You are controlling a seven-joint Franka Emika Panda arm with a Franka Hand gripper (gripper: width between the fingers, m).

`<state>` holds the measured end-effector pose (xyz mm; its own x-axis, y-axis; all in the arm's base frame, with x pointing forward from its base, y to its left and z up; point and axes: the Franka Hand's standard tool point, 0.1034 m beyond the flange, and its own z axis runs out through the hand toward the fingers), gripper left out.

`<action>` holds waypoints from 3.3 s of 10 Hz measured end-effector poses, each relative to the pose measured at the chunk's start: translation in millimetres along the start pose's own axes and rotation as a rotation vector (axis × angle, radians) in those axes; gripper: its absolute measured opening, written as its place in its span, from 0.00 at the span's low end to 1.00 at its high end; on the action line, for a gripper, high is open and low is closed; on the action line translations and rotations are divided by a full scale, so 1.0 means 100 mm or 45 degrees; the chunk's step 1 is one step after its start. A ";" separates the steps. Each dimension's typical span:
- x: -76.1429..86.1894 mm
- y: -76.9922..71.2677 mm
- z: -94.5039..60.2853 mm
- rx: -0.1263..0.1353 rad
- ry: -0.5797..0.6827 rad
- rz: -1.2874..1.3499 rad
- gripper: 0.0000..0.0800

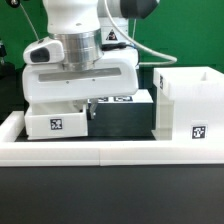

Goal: Assemble drawer

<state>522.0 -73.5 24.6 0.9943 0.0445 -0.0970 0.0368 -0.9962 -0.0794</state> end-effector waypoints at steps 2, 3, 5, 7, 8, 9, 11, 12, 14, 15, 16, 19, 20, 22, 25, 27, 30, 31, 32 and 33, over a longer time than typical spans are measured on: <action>0.05 -0.10 -0.13 0.035 -0.044 -0.024 0.05; 0.06 -0.09 -0.11 0.032 -0.039 -0.048 0.05; 0.05 -0.09 -0.11 0.032 -0.041 -0.052 0.05; 0.05 -0.08 -0.10 0.034 -0.041 -0.276 0.05; 0.06 -0.08 -0.09 0.028 -0.033 -0.385 0.05; 0.07 -0.08 -0.09 0.015 -0.033 -0.554 0.05; 0.07 -0.10 -0.09 0.000 -0.044 -0.839 0.05; 0.09 -0.10 -0.10 -0.004 -0.037 -0.899 0.05; 0.07 -0.07 -0.09 -0.005 -0.044 -1.059 0.05; 0.07 -0.06 -0.08 -0.008 -0.049 -1.114 0.05; 0.06 -0.04 -0.08 -0.009 -0.053 -1.221 0.05; 0.05 -0.06 -0.03 -0.050 -0.067 -1.563 0.05; 0.04 -0.06 -0.03 -0.058 -0.075 -1.673 0.05; 0.03 -0.03 -0.02 -0.060 -0.089 -1.807 0.05; 0.03 -0.01 -0.02 -0.060 -0.091 -1.802 0.05; 0.03 -0.03 -0.01 -0.062 -0.089 -1.804 0.05; 0.07 -0.08 0.00 -0.099 -0.053 -1.795 0.05; 0.06 -0.07 0.02 -0.111 -0.045 -1.794 0.05; 0.06 -0.07 0.02 -0.107 -0.048 -1.793 0.05; 0.07 -0.07 0.02 -0.127 -0.033 -1.797 0.05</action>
Offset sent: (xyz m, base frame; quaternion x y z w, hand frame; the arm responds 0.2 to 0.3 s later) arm 0.0000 0.0000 0.0000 0.0000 0.0000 0.0000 1.0000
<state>528.9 -66.3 22.3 0.1145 0.9933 -0.0141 0.9919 -0.1151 -0.0543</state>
